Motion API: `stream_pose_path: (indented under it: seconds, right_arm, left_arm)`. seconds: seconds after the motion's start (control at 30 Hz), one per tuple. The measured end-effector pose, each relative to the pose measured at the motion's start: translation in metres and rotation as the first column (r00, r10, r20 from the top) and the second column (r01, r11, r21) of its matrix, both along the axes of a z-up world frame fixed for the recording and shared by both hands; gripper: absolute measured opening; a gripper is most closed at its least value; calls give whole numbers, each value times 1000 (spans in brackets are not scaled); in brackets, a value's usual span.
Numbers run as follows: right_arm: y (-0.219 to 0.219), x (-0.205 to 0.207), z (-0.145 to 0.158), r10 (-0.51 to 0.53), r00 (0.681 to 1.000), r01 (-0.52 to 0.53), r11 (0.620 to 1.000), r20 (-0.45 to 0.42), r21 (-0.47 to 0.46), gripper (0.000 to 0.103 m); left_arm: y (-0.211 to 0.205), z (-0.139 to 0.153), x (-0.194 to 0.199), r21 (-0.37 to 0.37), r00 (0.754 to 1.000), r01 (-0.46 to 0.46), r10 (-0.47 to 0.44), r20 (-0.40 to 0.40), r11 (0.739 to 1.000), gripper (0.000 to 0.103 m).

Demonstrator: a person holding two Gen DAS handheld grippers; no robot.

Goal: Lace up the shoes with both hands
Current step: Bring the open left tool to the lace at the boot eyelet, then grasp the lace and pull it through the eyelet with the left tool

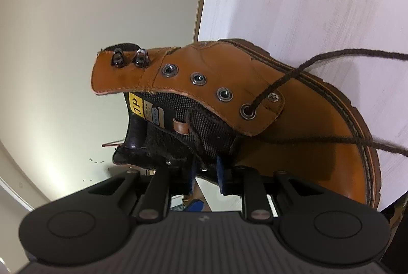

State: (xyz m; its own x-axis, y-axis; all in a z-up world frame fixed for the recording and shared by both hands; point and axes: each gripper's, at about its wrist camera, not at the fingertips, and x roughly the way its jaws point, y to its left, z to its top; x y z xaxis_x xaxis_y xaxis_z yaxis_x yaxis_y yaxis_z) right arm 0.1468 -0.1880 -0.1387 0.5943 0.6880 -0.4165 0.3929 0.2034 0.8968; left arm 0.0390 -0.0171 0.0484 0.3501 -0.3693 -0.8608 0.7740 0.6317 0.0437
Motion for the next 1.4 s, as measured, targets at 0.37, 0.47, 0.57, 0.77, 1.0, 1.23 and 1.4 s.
stream_pose_path:
  seconds: [0.37,0.47,0.57,0.77,1.0,1.23,1.4]
  right_arm:
    - [-4,27,2,128,991,-125,989,29,-74,3]
    - [-9,33,2,175,984,-172,983,35,-61,3]
    - [-11,36,2,187,981,-185,982,42,-46,3]
    - [-6,45,-2,210,977,-208,977,36,-50,3]
    - [8,58,-3,235,971,-232,971,34,-62,3]
    - [-1,64,-2,244,969,-242,968,27,-65,4]
    - [-7,67,-3,238,971,-237,970,24,-61,4]
  left_arm:
    - [6,-3,-1,-3,1000,-18,18,0,1000,53]
    - [6,-5,-1,-4,1000,-21,21,0,1000,53]
    - [7,-6,0,-5,1000,-24,24,-1,1000,53]
    - [8,-8,4,-13,999,-34,34,16,999,53]
    - [5,-11,13,-17,998,34,-33,45,999,46]
    - [-4,-14,30,-14,988,127,-125,89,992,23]
    - [-7,-15,35,-22,981,176,-173,82,984,5]
